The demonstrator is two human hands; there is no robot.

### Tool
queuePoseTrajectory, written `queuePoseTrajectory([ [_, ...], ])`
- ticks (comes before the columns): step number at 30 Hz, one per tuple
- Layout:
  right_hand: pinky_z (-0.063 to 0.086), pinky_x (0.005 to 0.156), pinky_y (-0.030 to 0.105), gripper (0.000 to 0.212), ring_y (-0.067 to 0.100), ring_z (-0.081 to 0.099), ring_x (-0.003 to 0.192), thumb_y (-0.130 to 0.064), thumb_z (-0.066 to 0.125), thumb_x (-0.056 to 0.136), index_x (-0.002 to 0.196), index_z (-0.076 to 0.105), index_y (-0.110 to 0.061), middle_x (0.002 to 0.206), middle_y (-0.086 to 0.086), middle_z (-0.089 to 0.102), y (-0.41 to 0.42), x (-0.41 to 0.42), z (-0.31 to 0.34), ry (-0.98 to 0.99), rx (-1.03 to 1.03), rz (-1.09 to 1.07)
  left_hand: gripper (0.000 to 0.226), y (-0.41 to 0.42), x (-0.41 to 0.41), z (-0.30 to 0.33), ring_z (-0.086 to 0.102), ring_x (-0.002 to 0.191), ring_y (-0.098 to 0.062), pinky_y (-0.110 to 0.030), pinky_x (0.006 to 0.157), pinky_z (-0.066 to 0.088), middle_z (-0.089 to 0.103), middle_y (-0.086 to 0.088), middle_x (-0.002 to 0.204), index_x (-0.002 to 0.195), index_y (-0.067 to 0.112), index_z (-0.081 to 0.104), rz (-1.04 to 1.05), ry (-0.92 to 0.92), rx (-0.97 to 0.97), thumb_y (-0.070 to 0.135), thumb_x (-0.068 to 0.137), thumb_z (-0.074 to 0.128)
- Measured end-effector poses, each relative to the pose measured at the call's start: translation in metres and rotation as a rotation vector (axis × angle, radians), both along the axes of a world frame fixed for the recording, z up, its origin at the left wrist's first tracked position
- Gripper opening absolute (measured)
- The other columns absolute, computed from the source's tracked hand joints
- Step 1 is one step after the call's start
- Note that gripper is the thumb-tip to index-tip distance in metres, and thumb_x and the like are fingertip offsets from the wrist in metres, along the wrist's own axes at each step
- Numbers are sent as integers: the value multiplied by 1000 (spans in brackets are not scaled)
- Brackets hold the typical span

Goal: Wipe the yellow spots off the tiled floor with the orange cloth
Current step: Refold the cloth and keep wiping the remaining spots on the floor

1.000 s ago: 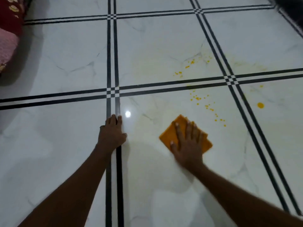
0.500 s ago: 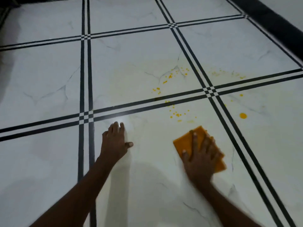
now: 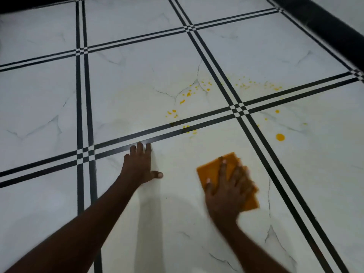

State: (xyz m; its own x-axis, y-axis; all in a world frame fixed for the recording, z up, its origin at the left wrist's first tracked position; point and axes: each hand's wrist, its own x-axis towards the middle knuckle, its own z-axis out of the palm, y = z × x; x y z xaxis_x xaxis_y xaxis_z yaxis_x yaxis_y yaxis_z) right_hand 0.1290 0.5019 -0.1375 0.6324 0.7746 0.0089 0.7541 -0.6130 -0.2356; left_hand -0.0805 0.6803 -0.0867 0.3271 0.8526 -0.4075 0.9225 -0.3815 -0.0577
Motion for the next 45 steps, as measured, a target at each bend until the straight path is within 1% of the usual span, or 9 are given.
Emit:
queuePoseTrajectory([
  [5,7,122,65,79,37,8,159,-67,37,94,163,16,-34,172,12,13,90,1,-6,10,1,587,131,5,8,3,16,147,-42,-51,110,39,12,-23,161,157,7,3,4,50,-59,75,67,70],
  [12,10,122,67,82,42,10,157,-62,39,92,164,15,-29,170,18,15,74,39,5,43,-14,-12,134,14,17,-1,30,138,-43,-46,103,49,26,-25,149,153,-3,14,-15,109,-64,73,62,75],
  [16,0,123,66,84,41,3,158,-62,42,90,164,15,-32,172,15,7,94,-5,10,163,-58,429,132,23,29,2,32,138,-43,-43,106,47,27,-24,150,152,-4,19,-9,151,-118,69,60,79],
  [19,-1,122,68,87,41,-7,158,-66,41,94,164,2,-34,172,13,-8,153,32,43,180,-400,624,120,37,34,26,33,141,-39,-42,112,40,26,-22,156,154,3,21,21,158,-267,56,67,83],
  [23,4,123,65,87,42,4,157,-62,49,95,164,11,-25,171,16,9,189,63,104,190,-689,735,77,46,42,63,44,135,-31,-42,109,42,43,-15,148,148,14,41,75,46,-286,41,83,73],
  [30,9,125,62,81,40,0,159,-65,35,97,164,2,-33,172,17,1,134,86,35,-18,-312,1159,79,51,21,8,31,146,-35,-50,110,36,25,-16,163,156,10,27,66,-117,93,38,91,63],
  [35,7,126,61,76,35,3,159,-64,35,98,164,14,-33,172,10,7,144,79,-11,-91,-49,1093,76,51,-2,-36,19,152,-29,-49,115,27,16,-6,167,159,21,18,53,-214,182,42,96,54],
  [42,16,120,69,71,46,20,154,-60,31,98,161,31,-25,169,19,20,114,25,-12,13,-88,810,85,76,-17,-11,21,151,-34,-51,115,30,21,-15,164,156,8,23,195,-220,99,51,92,58],
  [45,12,124,64,69,40,10,158,-62,14,102,164,13,-31,171,16,7,165,29,-3,8,-107,851,92,80,-32,-17,7,154,-32,-51,119,21,4,-11,168,160,16,8,215,-185,58,62,92,48],
])
